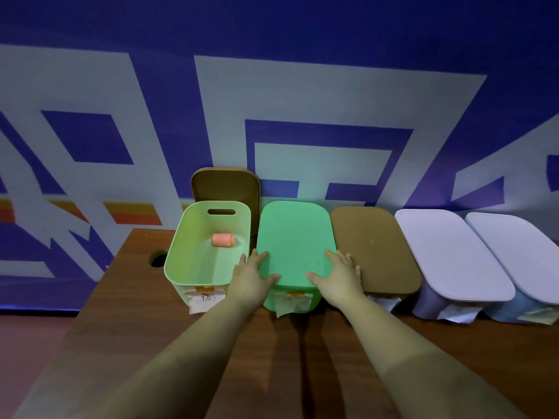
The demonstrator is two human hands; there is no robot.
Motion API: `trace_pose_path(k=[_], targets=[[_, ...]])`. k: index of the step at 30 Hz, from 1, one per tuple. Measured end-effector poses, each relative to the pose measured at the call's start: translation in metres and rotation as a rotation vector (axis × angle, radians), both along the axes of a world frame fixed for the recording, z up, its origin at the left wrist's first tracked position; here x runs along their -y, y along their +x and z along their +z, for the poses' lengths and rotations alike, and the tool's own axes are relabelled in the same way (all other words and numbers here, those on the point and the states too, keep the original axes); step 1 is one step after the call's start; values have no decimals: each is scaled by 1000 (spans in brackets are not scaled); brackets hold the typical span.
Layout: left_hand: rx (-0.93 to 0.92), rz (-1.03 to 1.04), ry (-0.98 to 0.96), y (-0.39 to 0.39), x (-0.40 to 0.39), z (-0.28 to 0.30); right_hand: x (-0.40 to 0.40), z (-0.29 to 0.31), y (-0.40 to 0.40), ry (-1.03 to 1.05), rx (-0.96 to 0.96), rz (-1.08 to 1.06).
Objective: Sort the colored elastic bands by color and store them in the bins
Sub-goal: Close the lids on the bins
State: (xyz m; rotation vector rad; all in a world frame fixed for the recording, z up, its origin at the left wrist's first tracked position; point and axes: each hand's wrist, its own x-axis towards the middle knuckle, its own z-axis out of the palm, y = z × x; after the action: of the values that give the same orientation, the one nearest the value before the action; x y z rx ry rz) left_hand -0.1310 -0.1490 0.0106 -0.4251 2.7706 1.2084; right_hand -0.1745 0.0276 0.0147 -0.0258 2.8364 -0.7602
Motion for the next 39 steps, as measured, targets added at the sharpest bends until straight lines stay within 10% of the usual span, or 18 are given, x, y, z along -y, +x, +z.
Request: trace_pose_path(k=[39], targets=[[26, -411, -646, -49, 3, -22, 7, -24, -24, 373, -137, 326]])
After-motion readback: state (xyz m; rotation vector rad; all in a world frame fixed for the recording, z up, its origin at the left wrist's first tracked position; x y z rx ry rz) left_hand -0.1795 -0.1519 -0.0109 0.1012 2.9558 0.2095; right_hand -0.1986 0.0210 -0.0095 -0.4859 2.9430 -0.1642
